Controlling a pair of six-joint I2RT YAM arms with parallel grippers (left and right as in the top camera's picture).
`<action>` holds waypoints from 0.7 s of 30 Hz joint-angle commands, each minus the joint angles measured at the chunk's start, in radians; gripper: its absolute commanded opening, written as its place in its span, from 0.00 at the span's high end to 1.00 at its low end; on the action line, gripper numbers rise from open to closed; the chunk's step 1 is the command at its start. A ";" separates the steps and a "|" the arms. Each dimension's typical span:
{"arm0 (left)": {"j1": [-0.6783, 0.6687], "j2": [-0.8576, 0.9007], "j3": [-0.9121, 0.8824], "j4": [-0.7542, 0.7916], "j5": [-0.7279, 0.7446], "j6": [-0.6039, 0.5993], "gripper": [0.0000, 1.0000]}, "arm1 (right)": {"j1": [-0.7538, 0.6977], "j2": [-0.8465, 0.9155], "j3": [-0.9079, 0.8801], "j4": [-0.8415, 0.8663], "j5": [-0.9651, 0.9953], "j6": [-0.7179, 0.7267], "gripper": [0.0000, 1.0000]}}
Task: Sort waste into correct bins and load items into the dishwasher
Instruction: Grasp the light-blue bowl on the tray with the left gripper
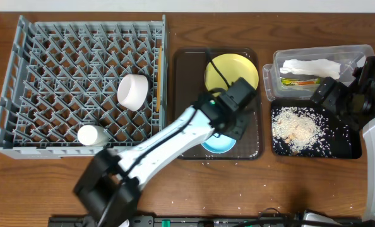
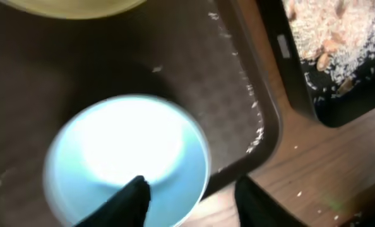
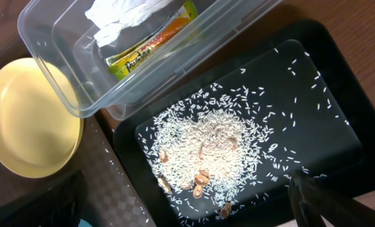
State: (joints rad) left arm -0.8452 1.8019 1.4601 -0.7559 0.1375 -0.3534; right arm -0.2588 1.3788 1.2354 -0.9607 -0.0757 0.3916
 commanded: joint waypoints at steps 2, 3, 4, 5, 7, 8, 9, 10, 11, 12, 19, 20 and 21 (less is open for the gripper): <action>0.048 -0.008 -0.039 -0.054 -0.113 0.020 0.52 | -0.009 -0.006 0.009 0.000 -0.004 0.012 0.01; 0.059 -0.008 -0.062 -0.045 -0.113 0.020 0.52 | -0.009 -0.006 0.009 0.000 -0.004 0.012 0.01; 0.074 -0.008 -0.090 -0.030 -0.113 0.019 0.52 | -0.009 -0.006 0.009 0.000 -0.004 0.012 0.01; 0.085 -0.008 -0.113 -0.013 -0.113 0.019 0.52 | -0.009 -0.006 0.009 -0.001 -0.004 0.012 0.01; 0.113 -0.008 -0.163 0.028 -0.112 0.005 0.52 | -0.009 -0.006 0.009 0.000 -0.004 0.012 0.01; 0.129 -0.008 -0.192 0.057 -0.111 -0.006 0.52 | -0.009 -0.006 0.009 0.000 -0.004 0.012 0.01; 0.137 -0.008 -0.209 0.076 -0.103 -0.006 0.52 | -0.009 -0.006 0.009 0.000 -0.004 0.012 0.01; 0.148 -0.007 -0.232 0.101 -0.092 -0.006 0.52 | -0.009 -0.006 0.009 0.000 -0.004 0.012 0.01; 0.154 -0.006 -0.252 0.122 -0.078 -0.006 0.52 | -0.009 -0.006 0.009 0.000 -0.004 0.012 0.01; 0.158 -0.006 -0.274 0.148 -0.065 -0.006 0.52 | -0.009 -0.006 0.009 0.000 -0.004 0.012 0.01; 0.158 -0.002 -0.360 0.264 -0.058 -0.003 0.63 | -0.009 -0.006 0.009 0.000 -0.004 0.012 0.01; 0.158 0.001 -0.370 0.275 -0.058 -0.003 0.64 | -0.009 -0.006 0.009 0.000 -0.004 0.012 0.01; 0.158 0.005 -0.380 0.286 -0.059 -0.003 0.65 | -0.009 -0.006 0.009 0.000 -0.004 0.012 0.01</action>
State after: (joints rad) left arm -0.6884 1.7863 1.1145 -0.4950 0.0753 -0.3542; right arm -0.2588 1.3788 1.2354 -0.9607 -0.0761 0.3916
